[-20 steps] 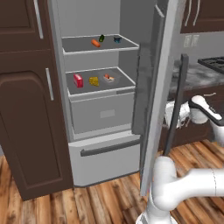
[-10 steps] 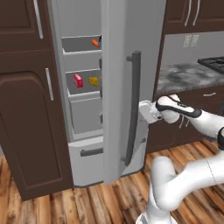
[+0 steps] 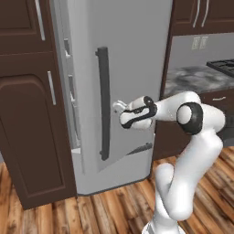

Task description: Place the tupperware on the second highest shelf of the fridge. Make space for the tupperware among the existing items by rearranging them on the shelves if needed. Close the fridge door when finished.

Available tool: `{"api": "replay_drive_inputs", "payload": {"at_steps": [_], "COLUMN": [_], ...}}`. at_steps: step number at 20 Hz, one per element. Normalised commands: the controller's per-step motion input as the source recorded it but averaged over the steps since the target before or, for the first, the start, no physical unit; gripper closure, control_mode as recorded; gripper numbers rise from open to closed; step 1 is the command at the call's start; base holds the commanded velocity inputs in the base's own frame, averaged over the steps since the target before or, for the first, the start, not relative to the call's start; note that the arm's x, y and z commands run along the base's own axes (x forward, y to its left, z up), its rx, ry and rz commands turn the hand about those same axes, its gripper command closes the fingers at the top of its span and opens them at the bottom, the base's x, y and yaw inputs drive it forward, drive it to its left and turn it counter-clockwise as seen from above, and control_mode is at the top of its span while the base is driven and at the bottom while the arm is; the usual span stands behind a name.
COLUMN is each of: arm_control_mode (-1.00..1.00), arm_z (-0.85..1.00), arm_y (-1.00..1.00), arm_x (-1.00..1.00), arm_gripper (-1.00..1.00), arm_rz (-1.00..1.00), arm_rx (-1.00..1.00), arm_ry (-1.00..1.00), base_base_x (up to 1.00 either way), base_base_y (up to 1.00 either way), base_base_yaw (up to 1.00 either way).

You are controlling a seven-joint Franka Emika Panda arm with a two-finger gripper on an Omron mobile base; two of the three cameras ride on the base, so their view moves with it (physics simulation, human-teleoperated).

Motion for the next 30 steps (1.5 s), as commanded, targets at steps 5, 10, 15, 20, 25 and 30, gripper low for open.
{"api": "replay_drive_inputs", "payload": {"at_steps": [5,10,15,20,25,30], "arm_control_mode": [-1.0,-1.0,-1.0,-1.0,-1.0,-1.0], "arm_z": [0.23,0.32,0.09,-0.31,-0.87,-1.0], "arm_y": [0.75,0.2,-0.66,-1.0,-0.73,-0.27], "arm_x": [0.69,0.91,1.0,1.0,0.11,-0.42], "arm_gripper": [-1.0,-1.0,-1.0,-1.0,-1.0,-1.0], "arm_rz": [-0.37,-0.25,-0.06,0.0,-0.01,-0.03], "arm_rx": [-0.11,-0.02,0.14,0.24,0.08,0.0], "arm_ry": [0.19,0.34,0.41,0.37,0.37,0.16], "base_base_x": [0.0,0.0,0.0,0.0,0.0,0.0], "base_base_y": [0.0,0.0,0.0,0.0,0.0,0.0], "base_base_yaw": [0.0,0.0,0.0,0.0,0.0,0.0]}}
